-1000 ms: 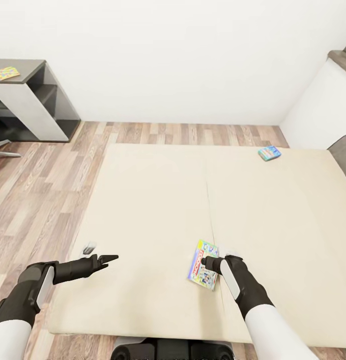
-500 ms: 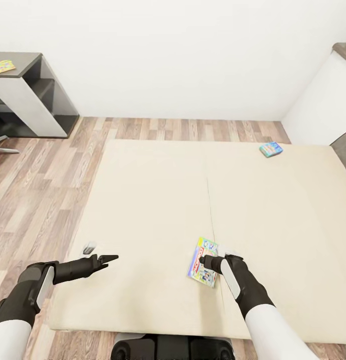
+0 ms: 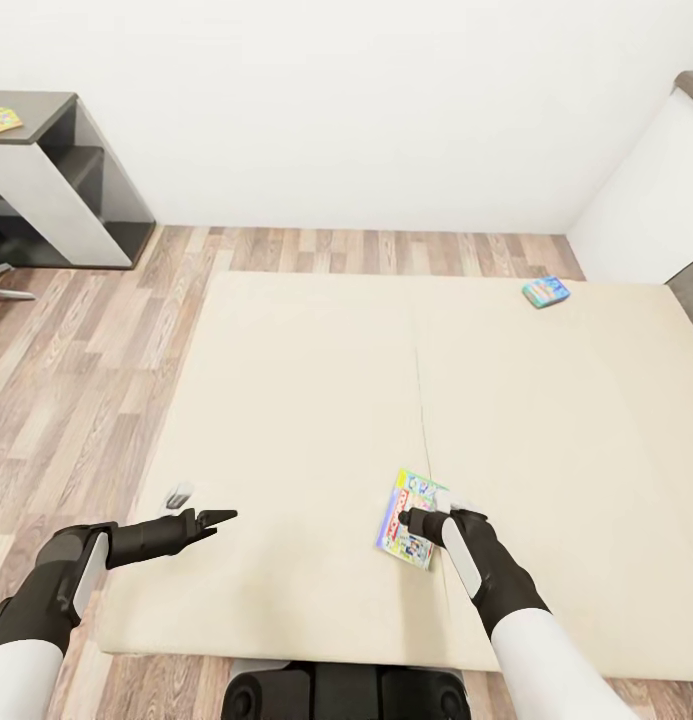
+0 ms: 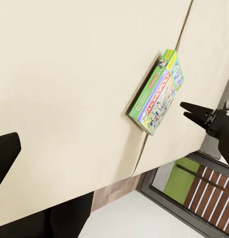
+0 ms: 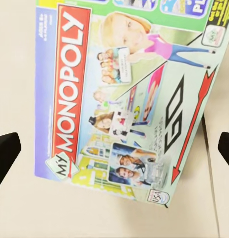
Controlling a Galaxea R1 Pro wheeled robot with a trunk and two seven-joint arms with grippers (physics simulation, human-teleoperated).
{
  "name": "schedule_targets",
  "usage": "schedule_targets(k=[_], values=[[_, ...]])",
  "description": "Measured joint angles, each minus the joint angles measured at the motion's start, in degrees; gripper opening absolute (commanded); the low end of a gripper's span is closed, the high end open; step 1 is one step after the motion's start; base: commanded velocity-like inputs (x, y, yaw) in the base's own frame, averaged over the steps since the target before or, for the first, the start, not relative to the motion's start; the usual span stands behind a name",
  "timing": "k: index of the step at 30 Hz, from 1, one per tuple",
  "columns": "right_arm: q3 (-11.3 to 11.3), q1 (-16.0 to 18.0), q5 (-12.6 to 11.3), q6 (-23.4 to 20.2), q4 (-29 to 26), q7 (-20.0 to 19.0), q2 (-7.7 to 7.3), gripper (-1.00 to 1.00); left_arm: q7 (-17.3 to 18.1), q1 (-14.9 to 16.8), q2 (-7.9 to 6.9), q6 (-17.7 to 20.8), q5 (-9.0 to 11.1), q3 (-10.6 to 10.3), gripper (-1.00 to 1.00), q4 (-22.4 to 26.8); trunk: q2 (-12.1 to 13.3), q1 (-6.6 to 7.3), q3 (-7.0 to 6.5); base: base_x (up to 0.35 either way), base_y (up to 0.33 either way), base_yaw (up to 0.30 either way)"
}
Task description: Put all the toys in the child's room - the three board games (two on the bed and one on the table), the two jigsaw puzzles on the table, and the tennis ball on the table - inside the toy box on the table in the child's room.
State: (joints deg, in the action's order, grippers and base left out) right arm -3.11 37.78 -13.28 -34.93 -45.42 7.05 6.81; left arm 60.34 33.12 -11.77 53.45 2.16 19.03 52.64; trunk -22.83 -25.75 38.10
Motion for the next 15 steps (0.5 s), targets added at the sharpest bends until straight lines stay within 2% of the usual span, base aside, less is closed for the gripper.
schedule_targets(k=[15], values=[[0.2,0.0,0.0,1.2,0.0,0.0,0.02,1.0,0.0,0.0,0.0,0.0,0.0,0.0,1.0,0.0,0.0,0.0,0.15,0.0,0.0,0.0]])
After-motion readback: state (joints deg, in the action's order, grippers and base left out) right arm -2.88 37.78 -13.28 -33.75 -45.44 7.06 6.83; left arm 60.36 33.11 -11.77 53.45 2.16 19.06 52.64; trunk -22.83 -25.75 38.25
